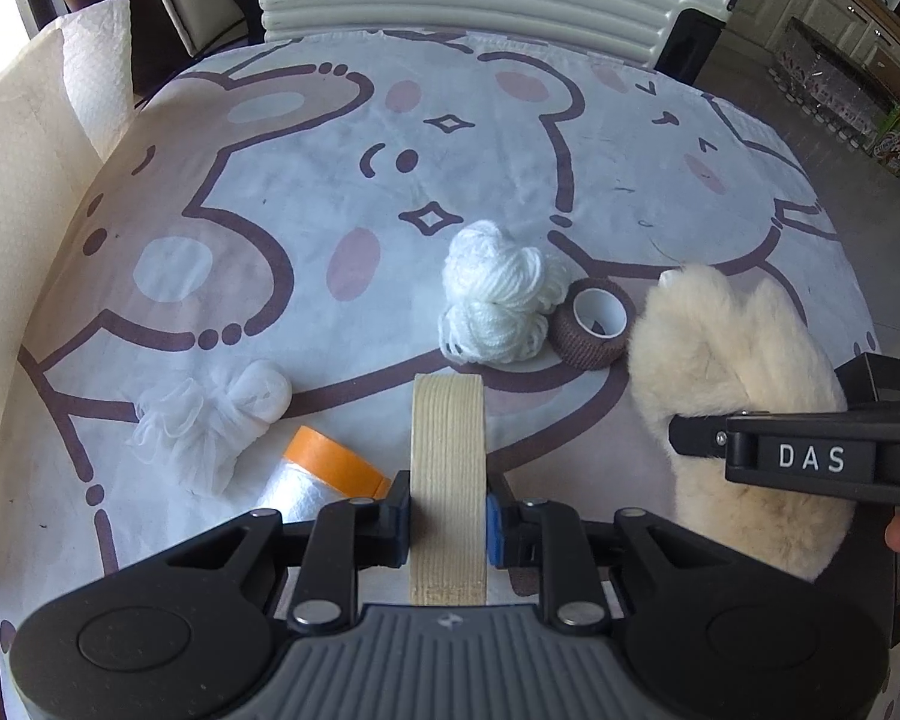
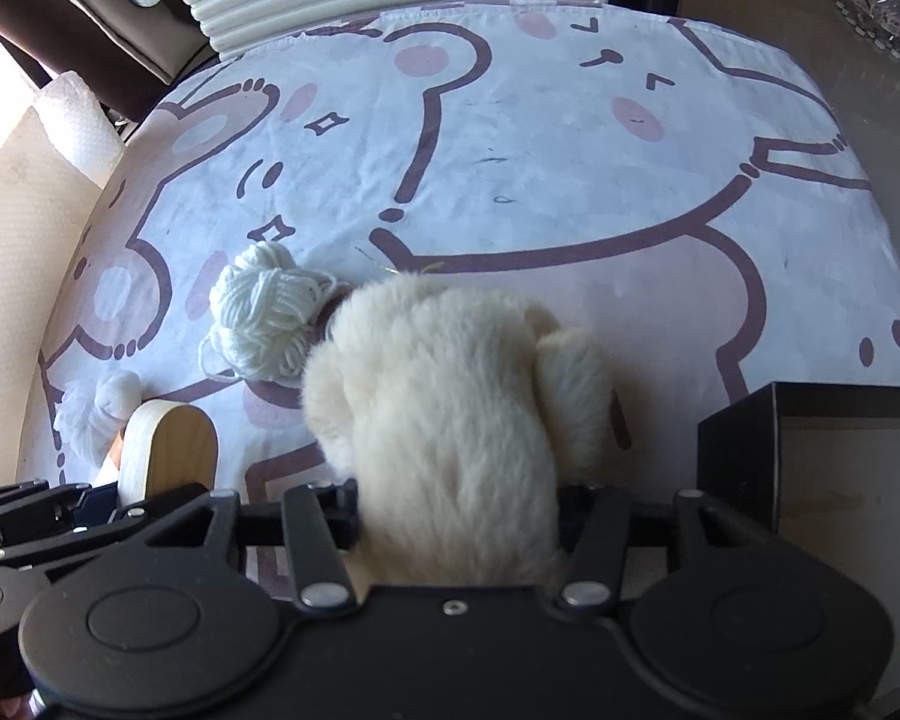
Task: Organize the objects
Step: 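Close the right tool on the plush toy while the left tool grasps the wooden block, then lift the plush toy and wooden block and carry both toward the black box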
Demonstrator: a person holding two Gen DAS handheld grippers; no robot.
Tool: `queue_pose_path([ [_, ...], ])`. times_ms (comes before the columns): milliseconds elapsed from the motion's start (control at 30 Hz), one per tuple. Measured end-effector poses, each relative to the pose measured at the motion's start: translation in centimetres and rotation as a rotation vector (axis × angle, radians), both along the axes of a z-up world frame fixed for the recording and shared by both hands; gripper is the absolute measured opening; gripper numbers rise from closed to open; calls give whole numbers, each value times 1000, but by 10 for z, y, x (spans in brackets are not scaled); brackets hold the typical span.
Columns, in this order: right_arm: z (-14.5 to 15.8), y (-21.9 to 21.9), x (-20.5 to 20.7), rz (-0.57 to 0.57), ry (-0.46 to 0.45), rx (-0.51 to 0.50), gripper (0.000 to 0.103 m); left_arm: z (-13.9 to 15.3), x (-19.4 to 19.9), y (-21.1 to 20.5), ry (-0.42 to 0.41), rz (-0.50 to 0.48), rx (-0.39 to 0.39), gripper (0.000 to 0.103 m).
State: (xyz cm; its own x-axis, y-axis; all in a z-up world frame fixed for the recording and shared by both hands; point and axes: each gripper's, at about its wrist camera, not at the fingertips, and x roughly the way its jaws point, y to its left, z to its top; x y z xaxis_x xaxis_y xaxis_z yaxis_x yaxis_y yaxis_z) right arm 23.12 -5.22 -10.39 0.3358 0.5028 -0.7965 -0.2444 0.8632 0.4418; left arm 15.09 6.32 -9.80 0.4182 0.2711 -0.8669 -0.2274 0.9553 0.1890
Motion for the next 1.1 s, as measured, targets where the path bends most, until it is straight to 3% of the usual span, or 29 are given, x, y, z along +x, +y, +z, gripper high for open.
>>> queue_pose_path([
  [767,69,-38,-70,-49,-194,-1,52,75,-57,-20,-170,21,20,24],
  [1100,91,-51,-100,-66,-274,-23,52,96,-82,-37,-218,-11,71,24],
])
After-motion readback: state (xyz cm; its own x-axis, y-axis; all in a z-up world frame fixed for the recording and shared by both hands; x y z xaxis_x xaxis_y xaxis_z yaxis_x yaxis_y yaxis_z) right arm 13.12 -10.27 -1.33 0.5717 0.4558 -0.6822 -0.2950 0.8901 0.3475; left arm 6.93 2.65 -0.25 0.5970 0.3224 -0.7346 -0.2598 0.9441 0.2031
